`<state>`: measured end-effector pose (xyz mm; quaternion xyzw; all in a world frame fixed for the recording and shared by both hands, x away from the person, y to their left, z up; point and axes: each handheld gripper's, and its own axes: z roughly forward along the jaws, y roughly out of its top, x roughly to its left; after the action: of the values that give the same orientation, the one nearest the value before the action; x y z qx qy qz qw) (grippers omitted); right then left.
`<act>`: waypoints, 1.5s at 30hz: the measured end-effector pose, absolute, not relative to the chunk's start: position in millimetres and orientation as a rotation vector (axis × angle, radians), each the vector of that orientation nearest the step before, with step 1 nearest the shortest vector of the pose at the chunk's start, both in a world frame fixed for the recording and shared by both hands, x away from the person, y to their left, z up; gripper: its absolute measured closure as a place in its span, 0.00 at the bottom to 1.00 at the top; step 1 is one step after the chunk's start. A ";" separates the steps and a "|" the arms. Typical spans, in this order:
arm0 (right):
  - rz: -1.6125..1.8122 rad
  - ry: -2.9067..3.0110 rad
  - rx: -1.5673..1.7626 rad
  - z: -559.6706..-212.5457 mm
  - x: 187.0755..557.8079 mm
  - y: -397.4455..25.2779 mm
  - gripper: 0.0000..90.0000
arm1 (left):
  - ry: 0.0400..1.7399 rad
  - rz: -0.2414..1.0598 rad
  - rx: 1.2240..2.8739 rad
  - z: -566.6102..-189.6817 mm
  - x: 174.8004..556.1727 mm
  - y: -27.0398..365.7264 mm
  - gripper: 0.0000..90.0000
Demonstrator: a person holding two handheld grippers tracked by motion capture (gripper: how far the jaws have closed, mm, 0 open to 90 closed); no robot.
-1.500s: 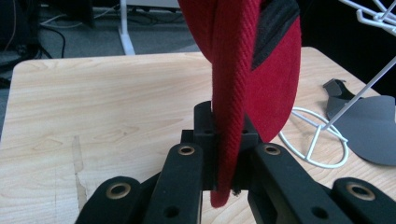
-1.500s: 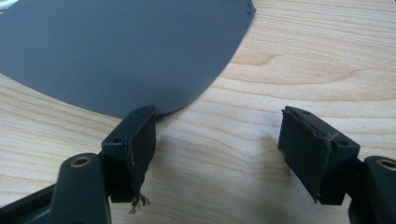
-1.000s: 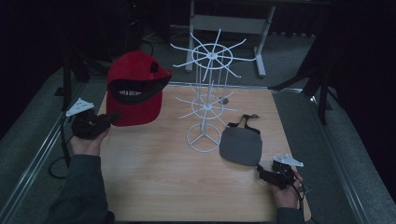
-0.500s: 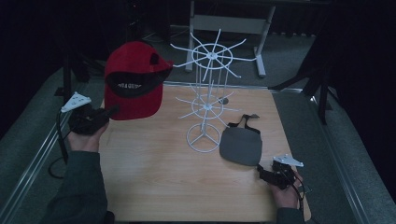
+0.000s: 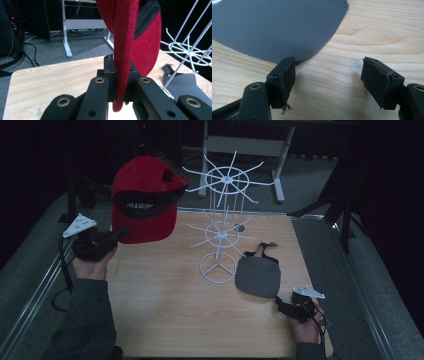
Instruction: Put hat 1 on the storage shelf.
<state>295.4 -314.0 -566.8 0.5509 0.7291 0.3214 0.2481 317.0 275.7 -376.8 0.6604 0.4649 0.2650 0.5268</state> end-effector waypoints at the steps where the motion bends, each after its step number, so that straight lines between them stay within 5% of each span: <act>1: 0.876 1.987 1.501 -566.8 295.4 -314.0 0.31 | 1.111 0.633 1.579 -376.8 317.0 275.7 0.96; 45: 0.877 1.989 1.499 -566.8 295.4 -314.0 0.31 | 1.050 0.619 1.492 -347.5 317.5 259.9 0.96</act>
<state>295.4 -314.0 -566.8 0.5501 0.7297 0.3217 0.2479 317.5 259.9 -347.5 0.6360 0.4473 0.2640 0.5707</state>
